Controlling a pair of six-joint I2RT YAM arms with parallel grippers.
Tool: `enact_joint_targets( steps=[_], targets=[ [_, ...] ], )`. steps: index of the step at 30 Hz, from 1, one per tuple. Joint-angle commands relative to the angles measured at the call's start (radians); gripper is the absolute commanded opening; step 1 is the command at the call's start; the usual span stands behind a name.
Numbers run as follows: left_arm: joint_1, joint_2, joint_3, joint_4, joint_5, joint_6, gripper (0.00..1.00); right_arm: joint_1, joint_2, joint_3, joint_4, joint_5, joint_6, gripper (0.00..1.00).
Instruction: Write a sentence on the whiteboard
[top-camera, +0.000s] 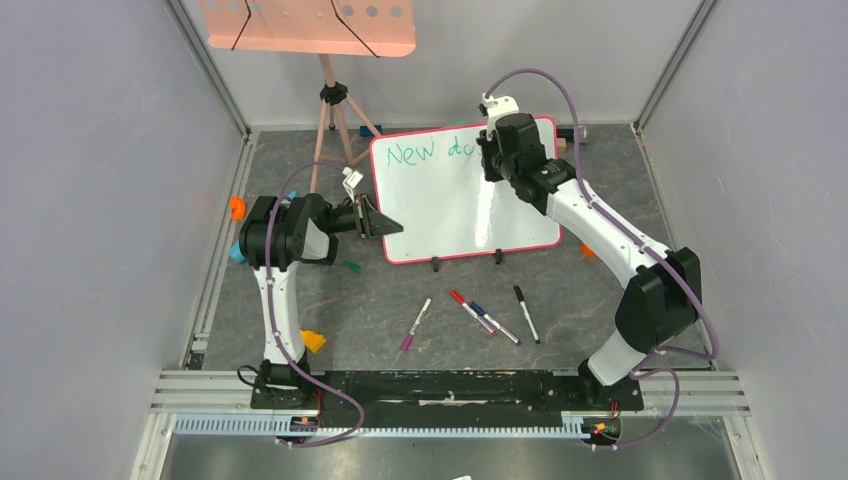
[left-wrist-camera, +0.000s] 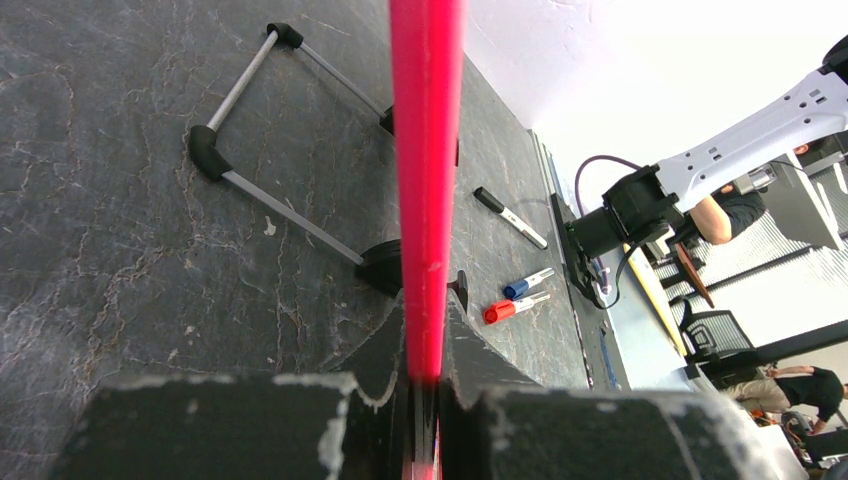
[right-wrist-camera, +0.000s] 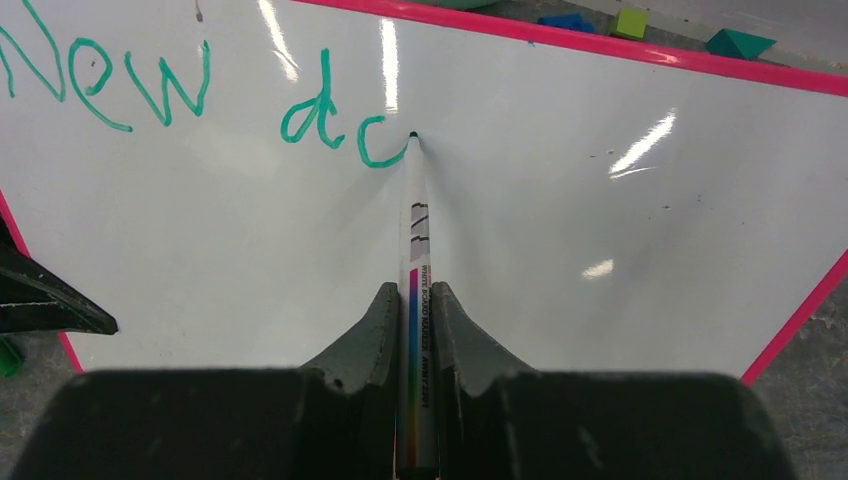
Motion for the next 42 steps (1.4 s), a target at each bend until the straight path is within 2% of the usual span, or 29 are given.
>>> enact_joint_targets(
  steps=[1, 13, 26, 42],
  targets=[
    [0.024, 0.051, 0.005, 0.032, -0.105, 0.059, 0.02, -0.008, 0.032, 0.053, 0.005, 0.002, -0.012, 0.00],
    [0.024, 0.052, 0.007, 0.032, -0.105, 0.059, 0.02, -0.007, 0.036, 0.056, 0.010, -0.088, -0.021, 0.00],
    [0.023, 0.051, 0.007, 0.032, -0.104, 0.058, 0.02, -0.029, -0.196, -0.132, 0.185, -0.089, -0.008, 0.00],
    [0.024, 0.053, 0.008, 0.032, -0.102, 0.056, 0.02, -0.074, -0.102, -0.078, 0.112, -0.123, 0.016, 0.00]
  ],
)
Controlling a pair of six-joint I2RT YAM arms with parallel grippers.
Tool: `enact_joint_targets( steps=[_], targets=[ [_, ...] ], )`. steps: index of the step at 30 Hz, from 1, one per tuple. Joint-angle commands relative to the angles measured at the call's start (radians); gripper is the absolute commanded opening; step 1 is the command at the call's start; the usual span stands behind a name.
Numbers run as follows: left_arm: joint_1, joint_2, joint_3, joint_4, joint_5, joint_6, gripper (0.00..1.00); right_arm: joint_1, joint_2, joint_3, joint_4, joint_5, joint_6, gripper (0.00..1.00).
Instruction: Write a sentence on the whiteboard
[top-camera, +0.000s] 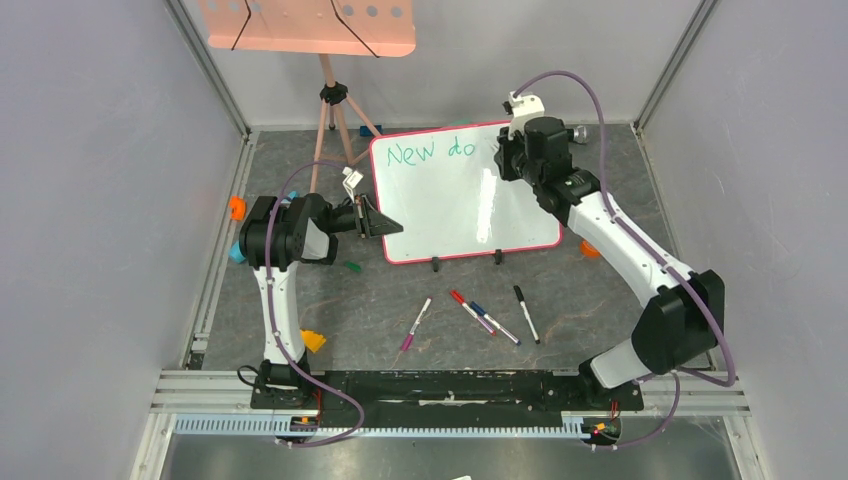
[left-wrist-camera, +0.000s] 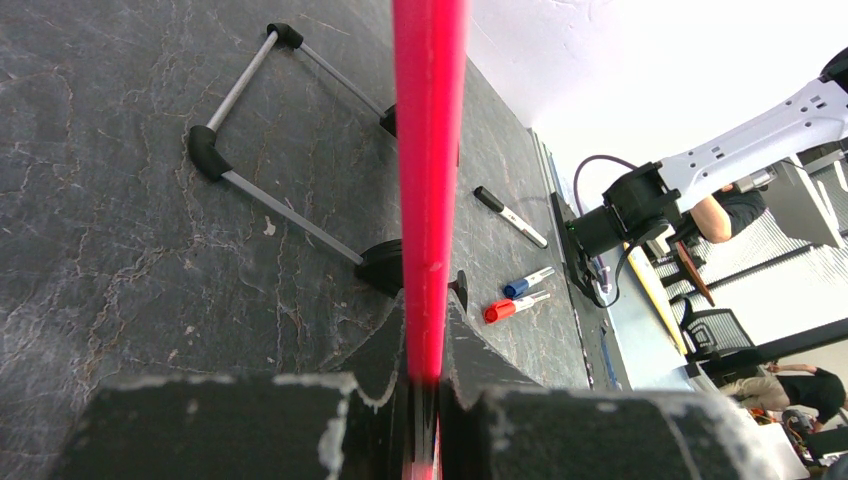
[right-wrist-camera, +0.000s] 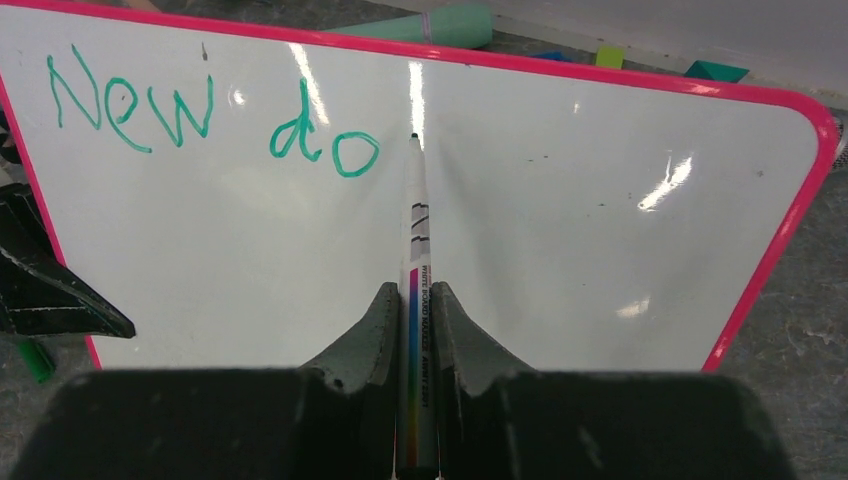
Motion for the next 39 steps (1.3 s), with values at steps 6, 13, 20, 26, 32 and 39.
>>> enact_joint_targets(
  steps=[6, 13, 20, 26, 32, 39],
  targets=[
    [0.023, 0.053, 0.007, 0.031, -0.105, 0.054, 0.02, -0.003, 0.063, 0.069, -0.014, -0.035, 0.013, 0.00],
    [0.023, 0.052, 0.008, 0.031, -0.105, 0.054, 0.02, -0.003, 0.067, 0.072, -0.011, -0.014, 0.017, 0.00],
    [0.022, 0.052, 0.007, 0.031, -0.104, 0.054, 0.02, -0.002, 0.079, 0.084, -0.006, -0.008, 0.020, 0.00],
    [0.021, 0.053, 0.007, 0.031, -0.105, 0.054, 0.02, -0.003, 0.112, 0.095, -0.013, -0.027, 0.025, 0.00],
    [0.023, 0.052, 0.007, 0.031, -0.103, 0.054, 0.02, -0.002, 0.110, 0.089, -0.031, -0.050, 0.022, 0.00],
    [0.022, 0.052, 0.007, 0.031, -0.104, 0.054, 0.02, -0.002, 0.066, 0.031, -0.060, -0.053, 0.003, 0.00]
  ],
)
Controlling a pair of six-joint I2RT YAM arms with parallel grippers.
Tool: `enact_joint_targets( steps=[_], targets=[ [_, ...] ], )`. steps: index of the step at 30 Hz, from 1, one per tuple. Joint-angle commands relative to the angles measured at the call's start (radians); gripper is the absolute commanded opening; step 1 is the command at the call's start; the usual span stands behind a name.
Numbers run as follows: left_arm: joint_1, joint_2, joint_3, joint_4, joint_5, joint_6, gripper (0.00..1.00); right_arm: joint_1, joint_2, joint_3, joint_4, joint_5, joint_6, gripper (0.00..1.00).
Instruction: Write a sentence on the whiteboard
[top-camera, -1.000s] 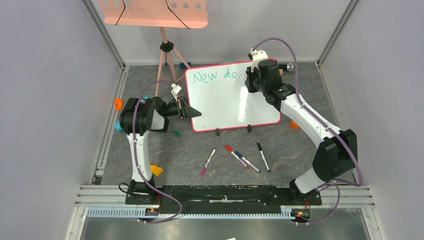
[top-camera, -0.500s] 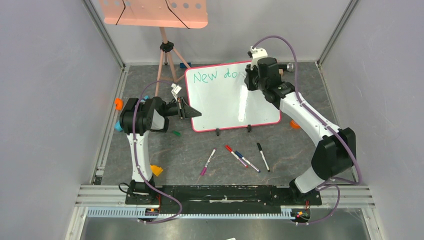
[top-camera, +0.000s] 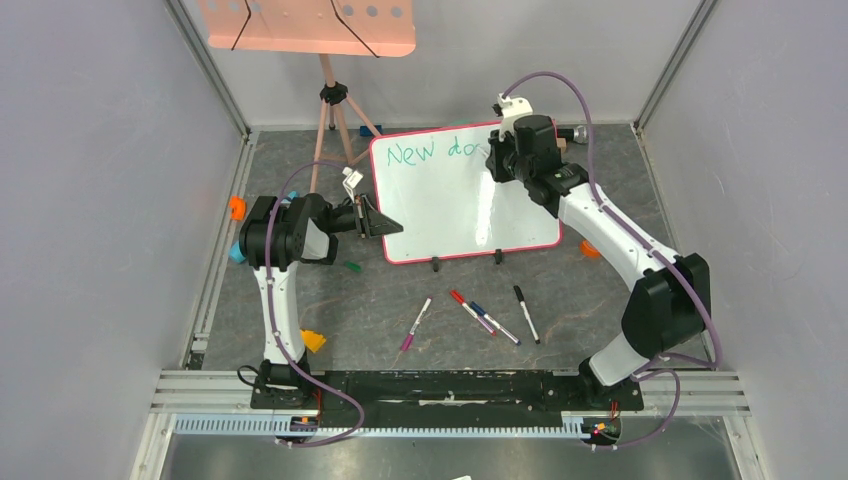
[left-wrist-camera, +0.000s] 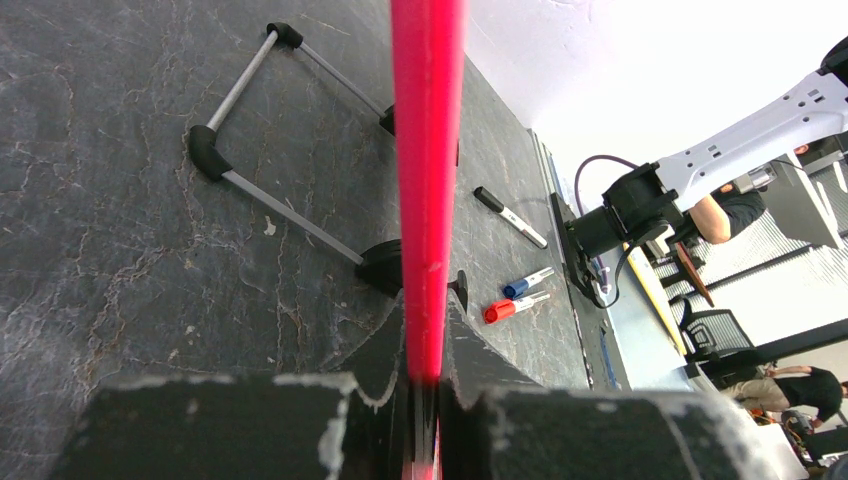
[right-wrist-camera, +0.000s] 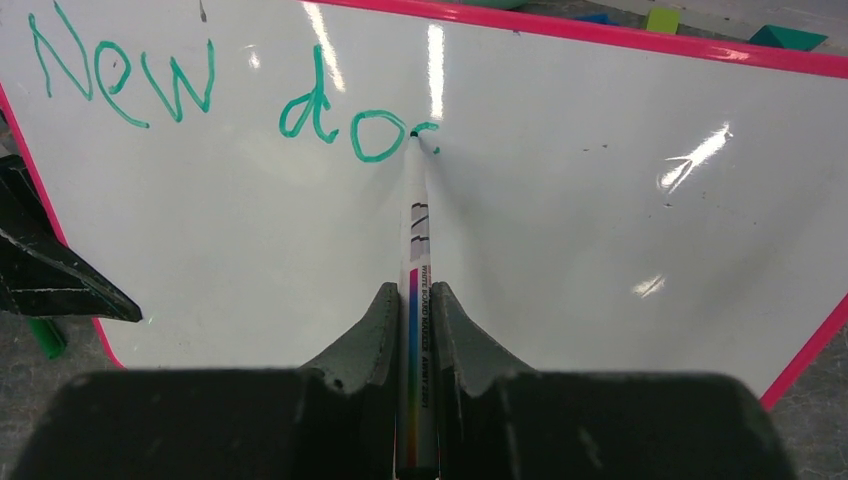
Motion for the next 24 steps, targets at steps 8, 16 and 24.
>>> enact_joint_targets(
  steps=[8, 16, 24],
  targets=[
    [0.022, 0.052, 0.007, 0.032, -0.102, 0.055, 0.02, -0.011, -0.061, -0.043, -0.036, 0.062, -0.025, 0.00],
    [0.023, 0.051, 0.008, 0.032, -0.102, 0.055, 0.02, -0.018, -0.032, 0.004, -0.031, 0.114, -0.008, 0.00],
    [0.022, 0.052, 0.007, 0.032, -0.102, 0.055, 0.02, -0.018, 0.002, 0.037, -0.019, 0.085, 0.006, 0.00]
  ],
)
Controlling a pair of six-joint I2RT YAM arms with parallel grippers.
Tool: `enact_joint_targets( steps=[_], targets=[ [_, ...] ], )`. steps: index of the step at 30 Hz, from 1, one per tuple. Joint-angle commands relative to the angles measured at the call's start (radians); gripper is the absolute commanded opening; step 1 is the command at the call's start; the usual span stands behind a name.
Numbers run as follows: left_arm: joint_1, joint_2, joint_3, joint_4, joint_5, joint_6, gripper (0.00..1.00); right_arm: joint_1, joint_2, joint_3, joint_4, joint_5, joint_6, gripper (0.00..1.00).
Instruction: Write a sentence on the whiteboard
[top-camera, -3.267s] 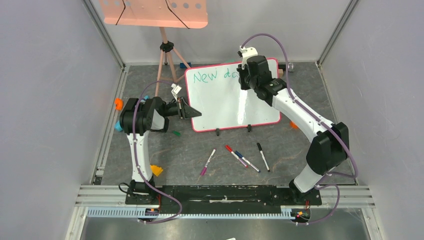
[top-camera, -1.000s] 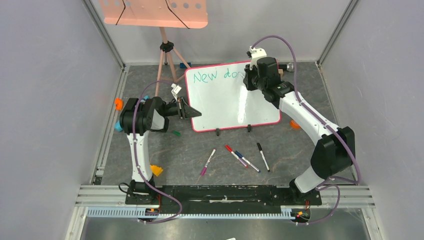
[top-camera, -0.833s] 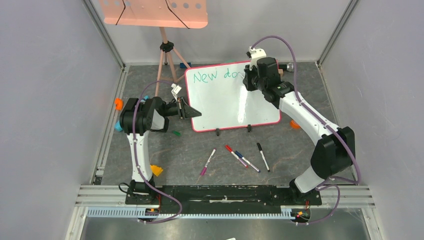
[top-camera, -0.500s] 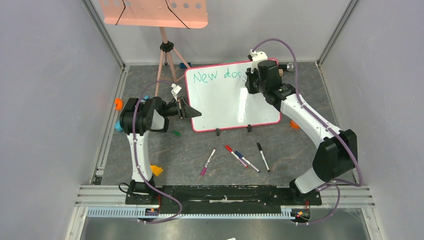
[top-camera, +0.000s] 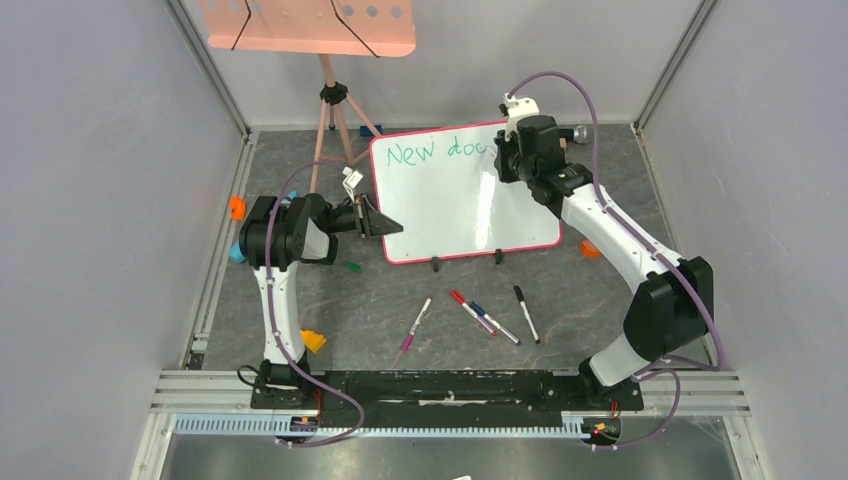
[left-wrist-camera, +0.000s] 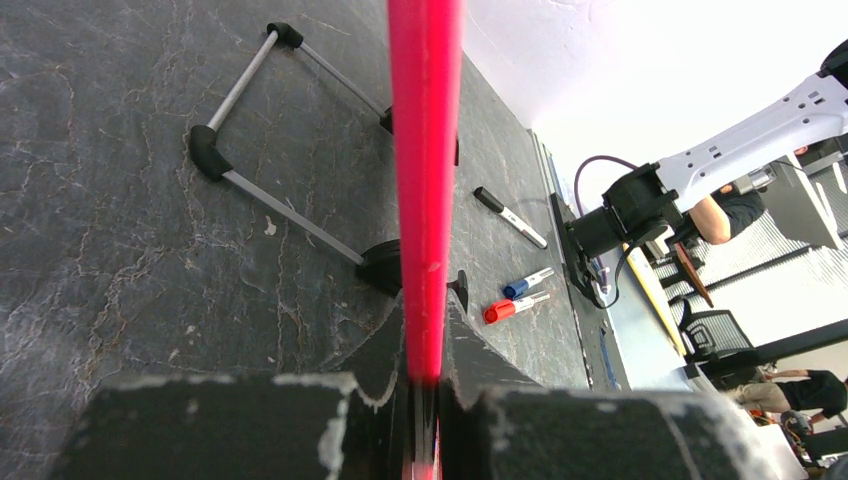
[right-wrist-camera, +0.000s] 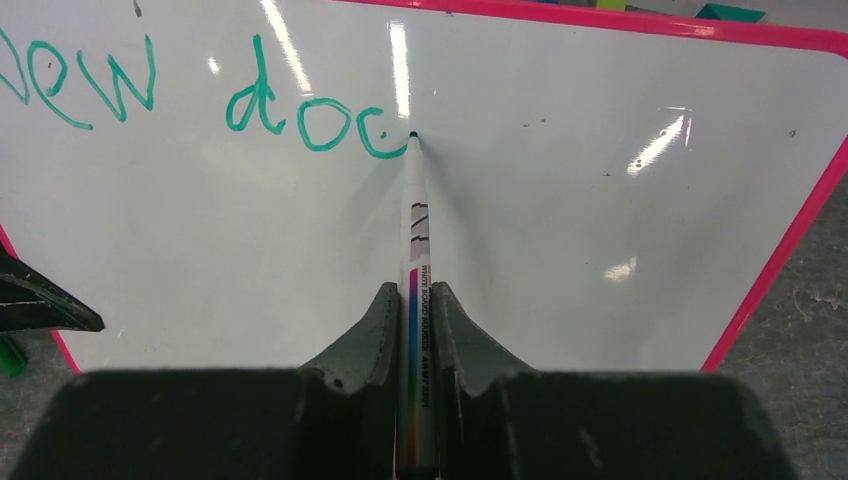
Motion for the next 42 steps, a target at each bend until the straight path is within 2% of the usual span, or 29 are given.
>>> enact_joint_targets(
  steps=[1, 16, 28, 34, 42],
  targets=[
    [0.022, 0.051, 0.006, 0.032, -0.103, 0.055, 0.02, -0.008, 0.028, 0.051, 0.015, 0.012, 0.009, 0.00],
    [0.023, 0.050, 0.007, 0.032, -0.103, 0.055, 0.02, -0.007, 0.045, 0.061, 0.034, -0.090, 0.010, 0.00],
    [0.023, 0.051, 0.006, 0.032, -0.103, 0.055, 0.02, -0.007, -0.122, -0.064, 0.171, -0.155, -0.003, 0.00],
    [0.021, 0.055, 0.009, 0.032, -0.104, 0.052, 0.02, -0.008, -0.166, -0.114, 0.161, -0.065, -0.015, 0.00],
    [0.021, 0.053, 0.009, 0.032, -0.103, 0.050, 0.02, -0.008, -0.119, -0.060, 0.069, 0.008, -0.040, 0.00]
  ],
)
